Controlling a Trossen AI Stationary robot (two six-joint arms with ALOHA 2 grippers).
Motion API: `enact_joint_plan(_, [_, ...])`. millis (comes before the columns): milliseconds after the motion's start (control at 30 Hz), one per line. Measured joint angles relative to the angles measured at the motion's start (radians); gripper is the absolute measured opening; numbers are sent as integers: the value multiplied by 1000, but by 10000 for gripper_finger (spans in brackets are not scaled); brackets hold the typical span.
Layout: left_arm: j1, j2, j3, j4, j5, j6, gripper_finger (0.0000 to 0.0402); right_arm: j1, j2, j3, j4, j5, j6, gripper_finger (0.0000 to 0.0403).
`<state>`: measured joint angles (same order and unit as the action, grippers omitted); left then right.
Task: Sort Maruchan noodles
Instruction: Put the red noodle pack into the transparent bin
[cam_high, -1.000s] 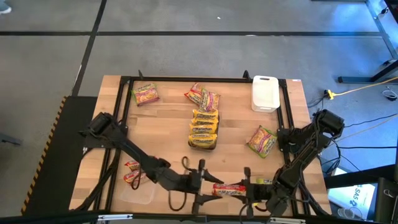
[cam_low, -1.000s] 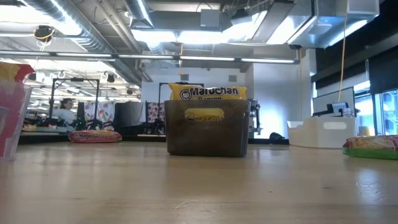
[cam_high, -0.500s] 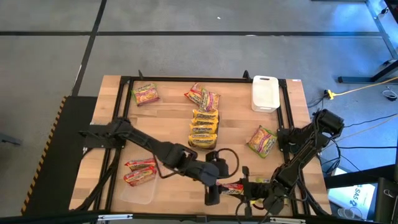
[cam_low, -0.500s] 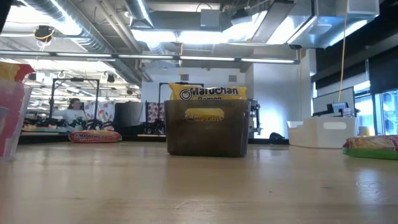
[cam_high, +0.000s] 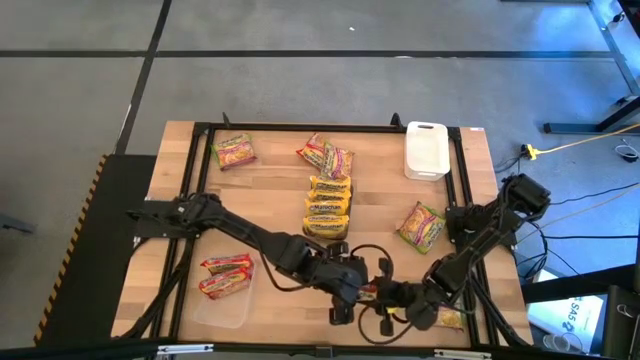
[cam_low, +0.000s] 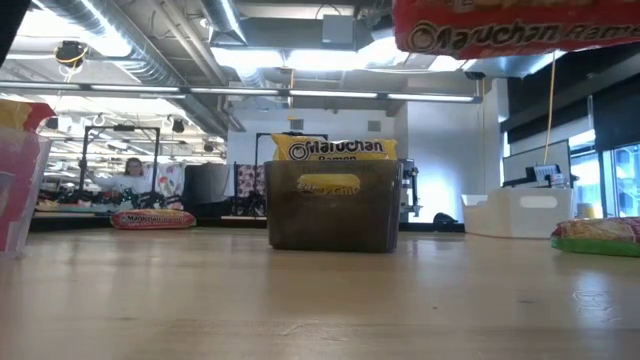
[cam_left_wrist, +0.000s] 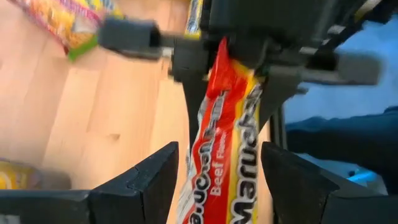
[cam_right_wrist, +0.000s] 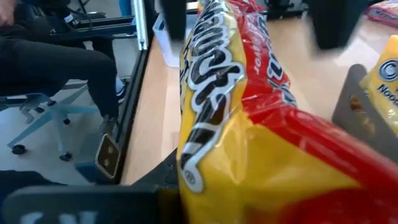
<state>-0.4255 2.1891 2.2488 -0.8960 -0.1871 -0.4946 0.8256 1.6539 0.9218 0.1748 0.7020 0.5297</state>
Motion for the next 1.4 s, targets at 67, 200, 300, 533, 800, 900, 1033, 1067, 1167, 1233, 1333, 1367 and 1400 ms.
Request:
enact_joint_plan(67, [1, 1, -21, 5, 7, 0, 222, -9, 0, 0, 0, -5, -2, 98])
enact_joint_plan(200, [10, 1, -69, 5, 35, 0, 222, -17, 0, 0, 0, -15, -7, 98])
enact_joint_plan(300, [13, 0, -86, 13, 43, 0, 222, -20, 0, 0, 1, -15, -10, 98])
enact_joint_plan(533, [18, 0, -108, 5, 69, 0, 204, -30, 0, 0, 0, -30, -11, 99])
enact_joint_plan(800, [17, 0, -108, 2, 81, 37, 111, -30, 0, 0, 3, -15, -6, 110])
enact_joint_plan(900, [17, 0, -108, -3, 81, 34, 109, -28, 0, 0, 5, -14, -8, 143])
enact_joint_plan(1033, [13, 0, -110, -17, 82, 33, 109, -23, -23, 0, -14, -86, -12, 199])
enact_joint_plan(1067, [11, -1, -109, -24, 82, 32, 109, -22, -38, 0, -28, -123, -11, 211])
enact_joint_plan(1167, [-4, -15, -109, -71, 81, 22, 109, -9, -66, 1, -67, -199, 5, 239])
enact_joint_plan(1233, [-16, -30, -109, -105, 79, 7, 109, 17, -77, 1, -96, -199, 17, 251])
enact_joint_plan(1333, [-44, -56, -110, -190, 55, -35, 110, 57, -77, 2, -126, -208, 41, 262])
enact_joint_plan(1367, [-55, -63, -110, -219, 54, -50, 111, 67, -77, 2, -136, -194, 48, 264])
enact_joint_plan(1400, [-66, -68, -109, -236, 52, -64, 111, 77, -77, 2, -139, -179, 57, 264])
